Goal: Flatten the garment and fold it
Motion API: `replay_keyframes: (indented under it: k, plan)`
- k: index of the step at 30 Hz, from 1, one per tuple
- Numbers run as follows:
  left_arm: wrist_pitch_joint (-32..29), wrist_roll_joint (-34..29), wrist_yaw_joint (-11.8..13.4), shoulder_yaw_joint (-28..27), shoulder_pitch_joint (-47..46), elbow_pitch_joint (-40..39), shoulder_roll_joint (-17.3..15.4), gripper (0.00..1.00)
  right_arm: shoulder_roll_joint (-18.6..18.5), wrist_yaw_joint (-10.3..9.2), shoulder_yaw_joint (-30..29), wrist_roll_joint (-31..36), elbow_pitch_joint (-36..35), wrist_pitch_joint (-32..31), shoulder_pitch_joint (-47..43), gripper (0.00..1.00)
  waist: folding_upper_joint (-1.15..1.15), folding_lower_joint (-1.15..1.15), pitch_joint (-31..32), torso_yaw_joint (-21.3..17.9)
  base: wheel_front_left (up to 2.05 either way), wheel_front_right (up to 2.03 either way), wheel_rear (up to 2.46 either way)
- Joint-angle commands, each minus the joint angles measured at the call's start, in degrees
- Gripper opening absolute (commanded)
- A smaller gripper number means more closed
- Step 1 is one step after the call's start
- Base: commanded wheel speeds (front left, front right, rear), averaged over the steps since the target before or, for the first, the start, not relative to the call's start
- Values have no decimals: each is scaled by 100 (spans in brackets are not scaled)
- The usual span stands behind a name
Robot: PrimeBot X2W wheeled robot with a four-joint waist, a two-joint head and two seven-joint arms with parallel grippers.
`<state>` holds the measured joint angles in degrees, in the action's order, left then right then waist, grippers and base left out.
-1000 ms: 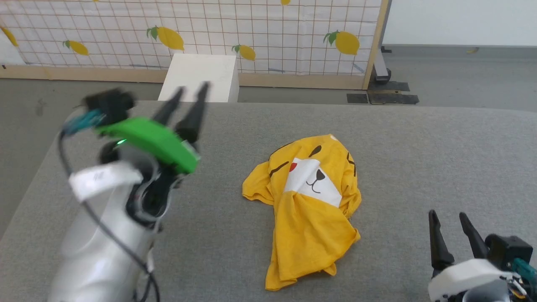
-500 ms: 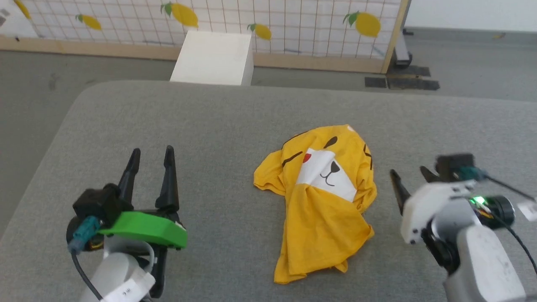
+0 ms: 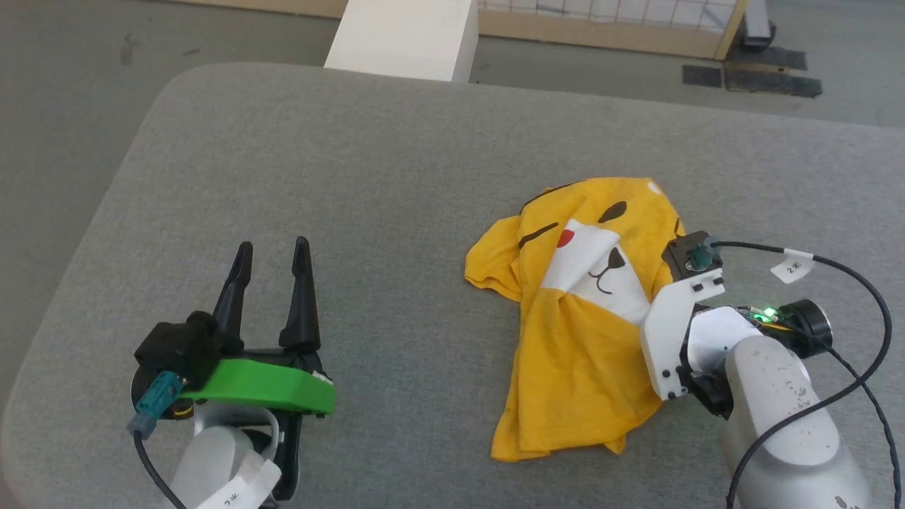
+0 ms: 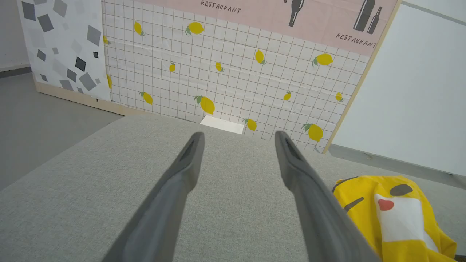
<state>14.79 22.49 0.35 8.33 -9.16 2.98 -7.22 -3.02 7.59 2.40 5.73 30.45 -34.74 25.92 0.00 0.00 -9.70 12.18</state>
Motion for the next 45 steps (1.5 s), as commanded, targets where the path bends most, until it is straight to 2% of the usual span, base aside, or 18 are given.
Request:
replay_keyframes:
  k: [1,4,5,6,7,8,13,19,24,25,27,28,29,30,33,37,41,45]
  plan:
    - [20,-82,-67,-60,-35,23,64,100,-3,-10,36,49,129,16,49,100,0,0,-158,153,0,0,0]
    - [20,-182,-172,-165,-27,96,167,100,1,-10,138,-28,326,96,33,100,0,0,-143,123,0,0,0]
    - [20,-205,-194,-204,-19,120,191,100,2,-10,156,-94,371,110,37,92,0,0,-122,91,0,0,0]
    - [20,-232,-223,-250,-14,132,219,100,4,-10,184,-189,380,184,57,31,0,0,-97,53,0,0,0]
    - [20,-247,-252,-272,0,164,238,100,4,-10,191,-265,352,296,81,5,0,0,-69,15,0,0,0]
    - [20,-262,-288,-297,10,195,258,100,2,-10,186,-353,309,430,110,0,0,0,-37,-33,0,0,0]
    - [20,-344,-368,-410,56,307,316,100,-135,-10,-233,-755,-182,1017,229,0,0,0,162,-290,0,0,0]
    - [20,-382,-432,-482,139,385,360,100,-443,-10,-1357,-767,-1212,1280,-213,0,0,0,396,-527,0,0,0]
    - [20,-362,-473,-496,193,443,386,100,-351,-10,-2280,-523,-1693,795,-1296,0,0,0,502,-607,0,0,0]
    - [20,-346,-489,-506,210,486,393,100,-250,-10,-2351,-560,-1645,473,-1724,0,0,0,536,-627,0,0,0]
    - [20,-326,-495,-522,238,530,397,100,-153,-10,-2319,-700,-1628,274,-2010,0,0,0,555,-665,0,0,0]
    - [20,-314,-497,-521,254,561,400,100,-119,-10,-2305,-777,-1692,303,-2091,24,0,0,564,-687,0,0,0]
    - [20,-307,-498,-513,270,595,401,100,-96,-10,-2303,-830,-1752,370,-2132,91,0,0,583,-713,0,0,0]
    - [20,-301,-497,-505,280,623,402,100,-70,-10,-2339,-910,-1843,463,-2166,100,0,0,604,-742,0,0,0]
    - [-30,-215,-494,-465,249,722,408,100,-20,-10,-2516,-1146,-2168,735,-2199,100,0,0,663,-824,0,0,0]
    - [-295,-89,-525,-306,-141,835,414,100,7,-10,-3034,-1283,-2773,1204,-2156,100,0,0,665,-1014,0,0,0]
    - [-767,103,-560,-54,-950,1107,423,100,11,-10,-3303,-1409,-3040,1497,-2067,100,0,0,567,-1325,0,0,0]
    - [-1588,261,-509,362,-1963,1758,430,100,12,-10,-3315,-1481,-3080,1568,-2026,100,0,0,315,-1686,0,0,0]
